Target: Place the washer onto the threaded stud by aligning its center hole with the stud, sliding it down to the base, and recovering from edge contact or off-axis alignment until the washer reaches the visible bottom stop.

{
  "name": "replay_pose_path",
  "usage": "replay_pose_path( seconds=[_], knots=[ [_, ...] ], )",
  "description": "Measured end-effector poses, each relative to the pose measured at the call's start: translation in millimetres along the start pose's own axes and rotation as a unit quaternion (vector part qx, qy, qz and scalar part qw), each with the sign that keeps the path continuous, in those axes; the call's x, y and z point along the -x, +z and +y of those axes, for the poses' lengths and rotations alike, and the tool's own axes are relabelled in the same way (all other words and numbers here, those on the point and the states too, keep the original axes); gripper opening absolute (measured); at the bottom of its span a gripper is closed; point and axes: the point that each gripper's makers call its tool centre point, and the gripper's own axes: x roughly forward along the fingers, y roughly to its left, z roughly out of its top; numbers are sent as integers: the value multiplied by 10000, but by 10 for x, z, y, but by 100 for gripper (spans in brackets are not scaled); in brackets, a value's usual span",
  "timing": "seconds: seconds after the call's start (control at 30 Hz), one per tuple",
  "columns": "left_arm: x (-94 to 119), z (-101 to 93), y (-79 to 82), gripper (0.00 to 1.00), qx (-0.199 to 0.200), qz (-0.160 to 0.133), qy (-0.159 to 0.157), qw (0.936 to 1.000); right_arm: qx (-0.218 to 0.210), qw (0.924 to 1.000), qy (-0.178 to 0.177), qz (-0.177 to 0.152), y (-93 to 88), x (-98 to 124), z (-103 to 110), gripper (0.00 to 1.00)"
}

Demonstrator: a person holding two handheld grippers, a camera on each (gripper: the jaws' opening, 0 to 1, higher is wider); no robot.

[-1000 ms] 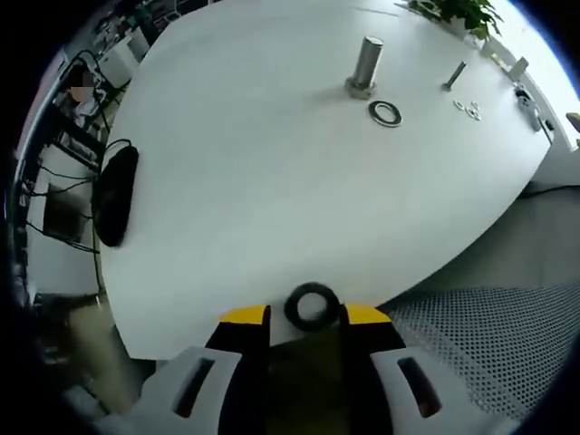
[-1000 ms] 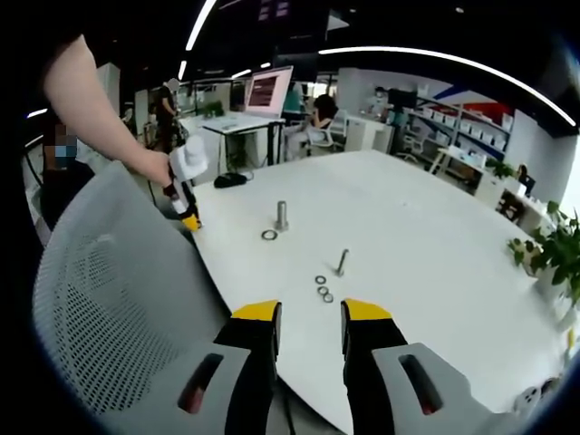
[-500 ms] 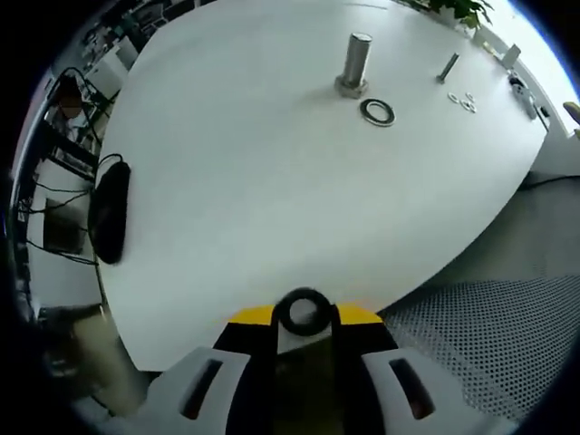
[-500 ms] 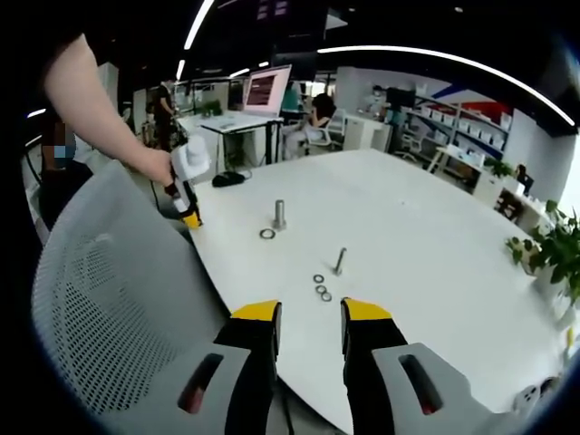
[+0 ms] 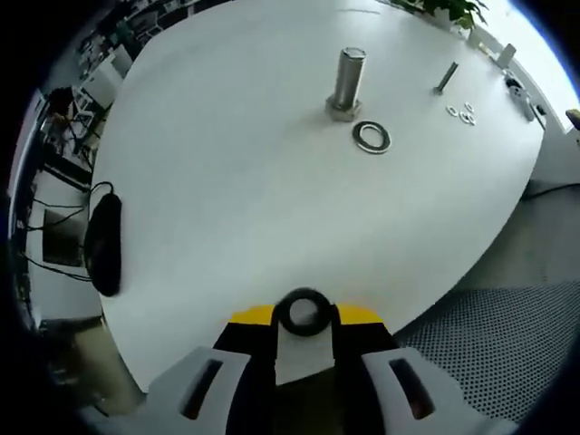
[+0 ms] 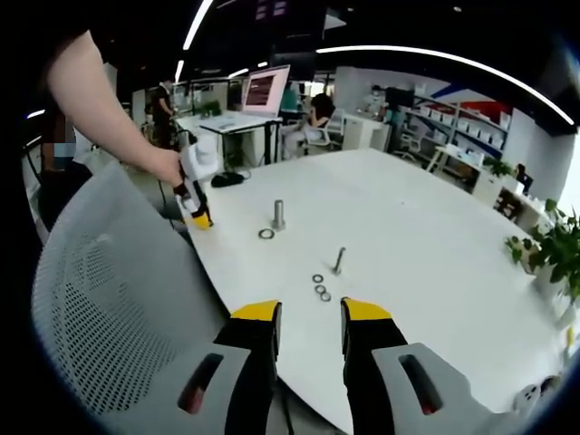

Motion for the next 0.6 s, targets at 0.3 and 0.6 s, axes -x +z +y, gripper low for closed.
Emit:
replay_pose_path(
  seconds=[0.3, 0.6],
  knots=[
    [-23, -119, 115, 22, -603, 104, -121, 9981, -22, 10000, -27, -7, -2, 2, -12, 28],
    [-24, -100, 103, 25, -763, 40, -167, 9969, -20, 10000, -32, -22, 5, 3, -13, 28]
  ],
)
